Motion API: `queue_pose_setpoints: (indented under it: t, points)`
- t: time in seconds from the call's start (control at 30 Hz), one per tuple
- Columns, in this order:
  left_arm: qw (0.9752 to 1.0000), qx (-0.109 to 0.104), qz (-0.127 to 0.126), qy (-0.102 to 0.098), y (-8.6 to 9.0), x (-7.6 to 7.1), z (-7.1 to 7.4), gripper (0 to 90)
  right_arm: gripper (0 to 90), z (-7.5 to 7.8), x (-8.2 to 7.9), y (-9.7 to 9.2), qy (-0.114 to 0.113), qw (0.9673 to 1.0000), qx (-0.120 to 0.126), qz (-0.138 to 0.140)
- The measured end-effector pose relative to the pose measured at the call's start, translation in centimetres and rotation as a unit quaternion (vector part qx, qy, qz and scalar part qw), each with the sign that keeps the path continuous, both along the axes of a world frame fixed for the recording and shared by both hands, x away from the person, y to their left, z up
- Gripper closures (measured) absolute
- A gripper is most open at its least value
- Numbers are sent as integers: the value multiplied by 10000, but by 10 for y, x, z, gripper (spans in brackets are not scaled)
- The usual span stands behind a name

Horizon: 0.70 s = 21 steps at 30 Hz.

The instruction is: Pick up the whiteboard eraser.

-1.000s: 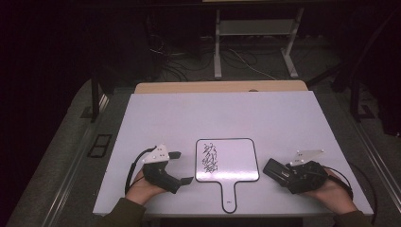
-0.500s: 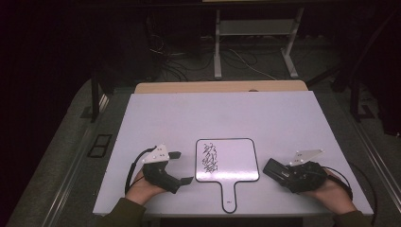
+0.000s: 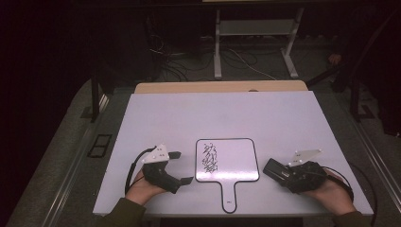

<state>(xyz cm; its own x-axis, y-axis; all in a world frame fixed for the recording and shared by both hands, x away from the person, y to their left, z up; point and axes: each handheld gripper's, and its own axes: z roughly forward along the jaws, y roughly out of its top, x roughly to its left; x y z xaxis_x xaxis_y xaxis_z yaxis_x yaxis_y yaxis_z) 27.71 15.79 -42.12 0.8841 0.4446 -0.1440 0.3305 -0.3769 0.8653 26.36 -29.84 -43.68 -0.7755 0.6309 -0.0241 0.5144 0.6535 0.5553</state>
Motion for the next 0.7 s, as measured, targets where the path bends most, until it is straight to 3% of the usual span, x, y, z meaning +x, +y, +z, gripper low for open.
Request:
queue_pose_setpoints:
  t: [0.23, 0.47, 0.7]
  points:
    - [10000, -1, -7, -9, 1, 0, 0, 0, 382, 2, 5, -1, 224, 9997, 36, -52]
    - [10000, 18, -18, -9, 1, 0, 0, 0, 385, 3, 4, 1, 159, 9999, -59, -13]
    - [10000, 20, -24, -9, 1, 0, 0, 0, 386, 5, 5, -1, 169, 9998, 24, -64]
